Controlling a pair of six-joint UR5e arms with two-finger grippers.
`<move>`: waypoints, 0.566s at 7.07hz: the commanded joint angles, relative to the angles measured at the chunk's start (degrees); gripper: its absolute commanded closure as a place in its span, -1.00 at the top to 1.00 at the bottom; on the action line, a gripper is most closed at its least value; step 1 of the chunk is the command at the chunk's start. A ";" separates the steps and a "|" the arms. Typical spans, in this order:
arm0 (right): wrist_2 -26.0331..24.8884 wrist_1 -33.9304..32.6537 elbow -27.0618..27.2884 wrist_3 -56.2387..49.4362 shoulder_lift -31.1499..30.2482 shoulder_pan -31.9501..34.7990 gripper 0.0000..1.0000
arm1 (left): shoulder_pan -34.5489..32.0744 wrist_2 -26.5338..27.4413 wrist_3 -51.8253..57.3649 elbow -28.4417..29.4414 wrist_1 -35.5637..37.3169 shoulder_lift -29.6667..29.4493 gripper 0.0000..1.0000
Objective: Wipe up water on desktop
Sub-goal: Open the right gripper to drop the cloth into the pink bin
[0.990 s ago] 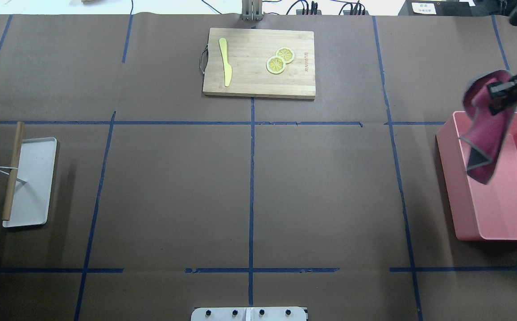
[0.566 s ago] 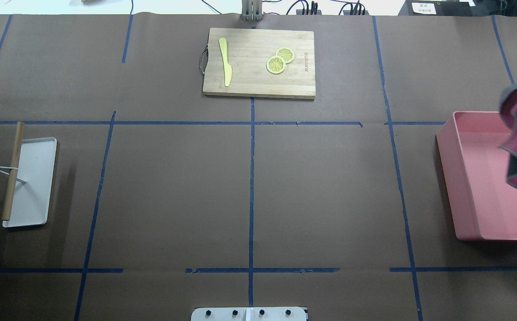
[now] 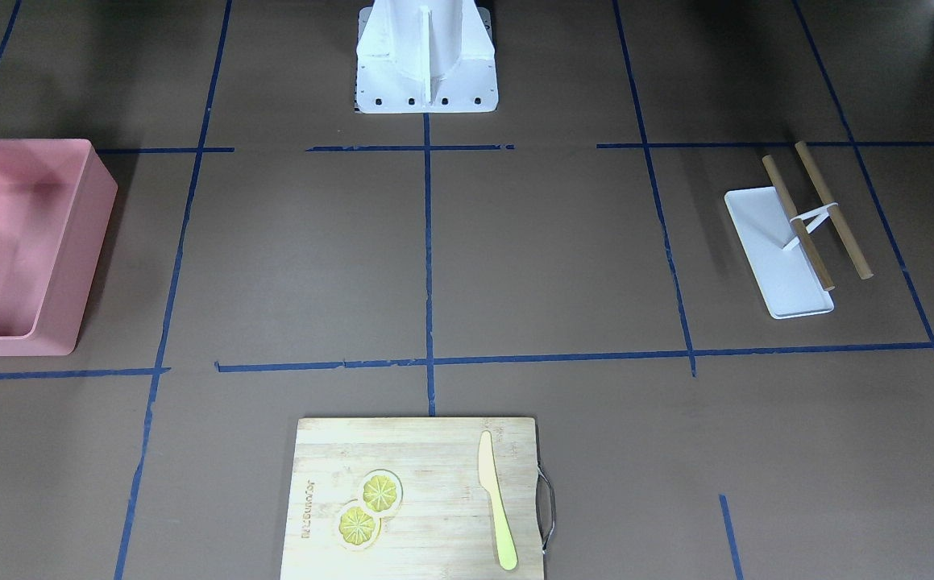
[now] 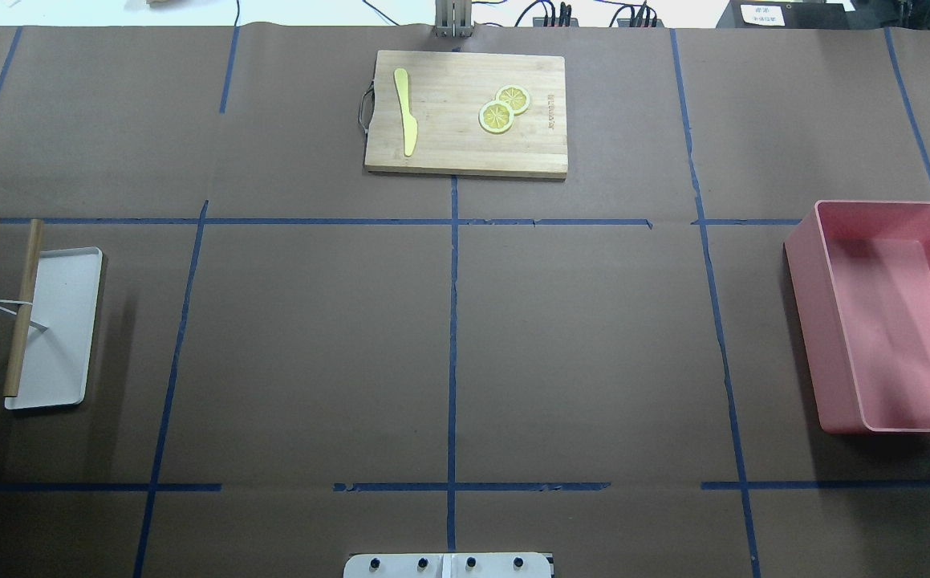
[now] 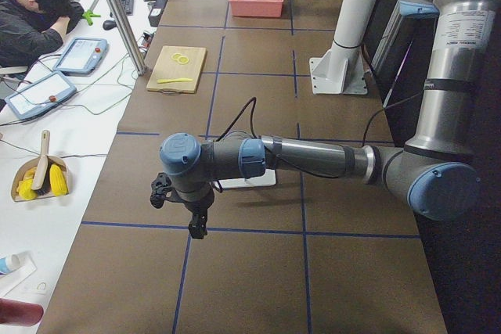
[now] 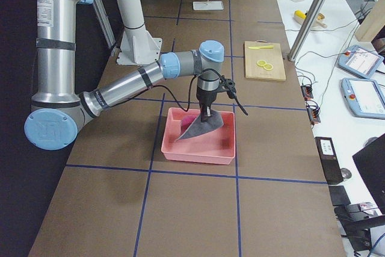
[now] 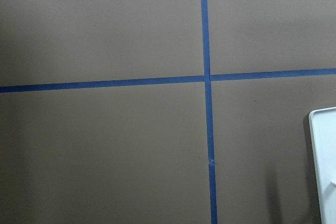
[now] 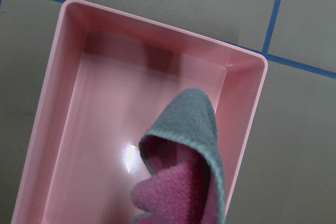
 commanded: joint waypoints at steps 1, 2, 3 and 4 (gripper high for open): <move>-0.15 1.66 -0.98 0.03 0.23 0.09 1.00 | -0.01 0.00 0.00 -0.04 -0.07 -0.11 1.00; -0.15 1.66 -1.07 -0.05 0.40 0.61 1.00 | -0.01 0.00 0.00 -0.04 -0.07 -0.11 1.00; 0.37 1.66 -1.24 -0.32 0.49 2.27 1.00 | 0.08 0.00 -0.09 -0.04 -0.07 -0.11 1.00; 5.42 1.66 -2.90 -1.36 0.76 5.51 1.00 | 0.08 0.00 -0.09 0.14 0.02 -0.02 1.00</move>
